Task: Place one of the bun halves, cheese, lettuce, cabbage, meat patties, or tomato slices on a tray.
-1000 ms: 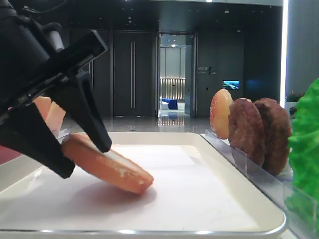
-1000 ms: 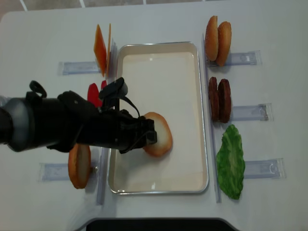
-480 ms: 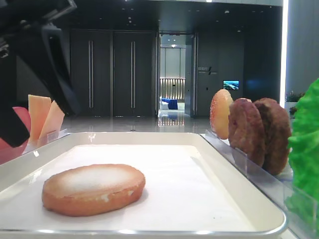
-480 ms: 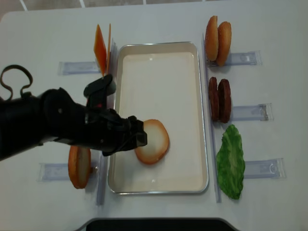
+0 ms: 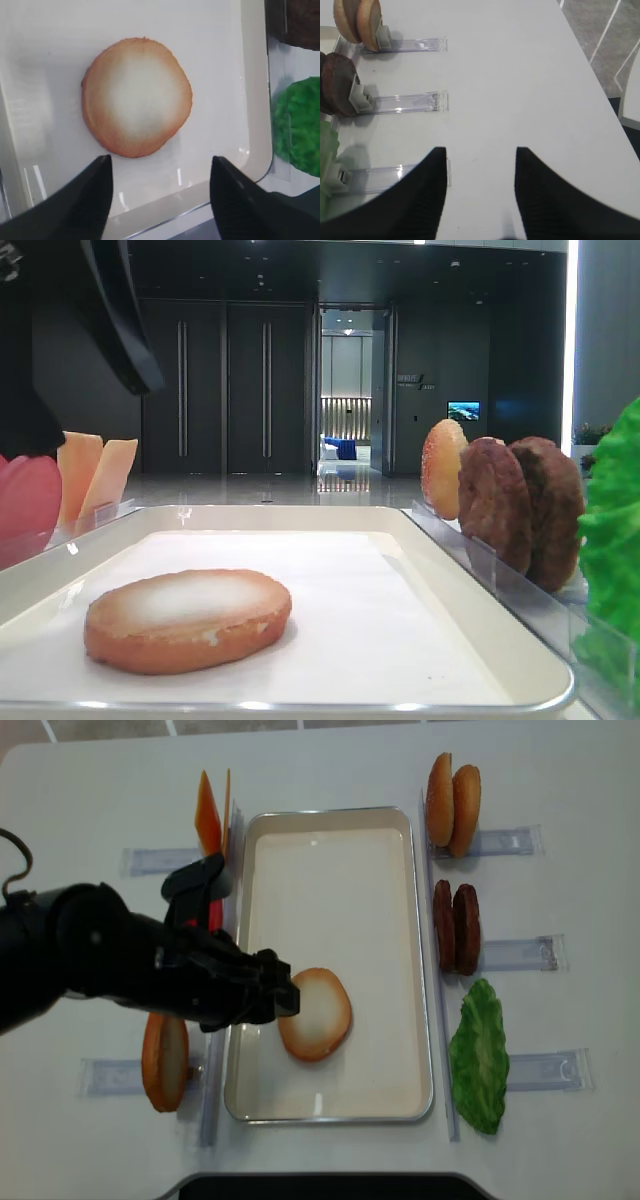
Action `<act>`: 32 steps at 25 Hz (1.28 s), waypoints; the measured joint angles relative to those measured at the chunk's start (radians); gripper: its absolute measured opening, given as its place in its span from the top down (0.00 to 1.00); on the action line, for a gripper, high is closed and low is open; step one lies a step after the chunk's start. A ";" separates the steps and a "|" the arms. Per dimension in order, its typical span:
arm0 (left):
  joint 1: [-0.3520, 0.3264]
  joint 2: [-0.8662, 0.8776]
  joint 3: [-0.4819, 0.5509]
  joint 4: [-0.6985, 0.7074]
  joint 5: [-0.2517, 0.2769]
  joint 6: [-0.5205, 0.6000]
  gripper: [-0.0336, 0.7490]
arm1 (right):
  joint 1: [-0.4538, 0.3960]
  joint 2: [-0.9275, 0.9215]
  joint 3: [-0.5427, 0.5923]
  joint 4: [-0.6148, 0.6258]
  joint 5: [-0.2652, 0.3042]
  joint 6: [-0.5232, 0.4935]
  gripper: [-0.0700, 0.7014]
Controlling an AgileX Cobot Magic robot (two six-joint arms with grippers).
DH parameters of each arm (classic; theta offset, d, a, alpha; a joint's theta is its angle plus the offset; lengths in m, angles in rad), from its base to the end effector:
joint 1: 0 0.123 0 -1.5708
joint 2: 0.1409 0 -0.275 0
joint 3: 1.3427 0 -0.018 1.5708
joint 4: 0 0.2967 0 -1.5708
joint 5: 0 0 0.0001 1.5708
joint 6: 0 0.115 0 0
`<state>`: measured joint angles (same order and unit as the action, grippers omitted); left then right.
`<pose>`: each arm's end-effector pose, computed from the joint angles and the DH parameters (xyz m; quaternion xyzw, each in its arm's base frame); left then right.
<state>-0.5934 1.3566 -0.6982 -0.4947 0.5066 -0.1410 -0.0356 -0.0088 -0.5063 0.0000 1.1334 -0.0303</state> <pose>0.2315 -0.1882 0.1563 0.0368 0.9564 -0.2412 0.1607 0.0608 -0.0022 0.2838 0.0023 0.8679 -0.0164 0.4965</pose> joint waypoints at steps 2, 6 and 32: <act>0.000 -0.001 -0.044 0.047 0.055 0.000 0.36 | 0.000 0.000 0.000 0.000 0.000 0.000 0.51; 0.000 -0.001 -0.172 0.176 0.228 -0.033 0.36 | 0.000 0.000 0.000 0.000 0.000 0.000 0.51; 0.208 -0.022 -0.437 0.616 0.714 -0.152 0.36 | 0.000 0.000 0.000 0.000 0.000 0.000 0.51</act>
<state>-0.3857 1.3343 -1.1350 0.1211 1.2203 -0.2933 -0.0356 -0.0088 -0.5063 0.0000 1.1334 -0.0303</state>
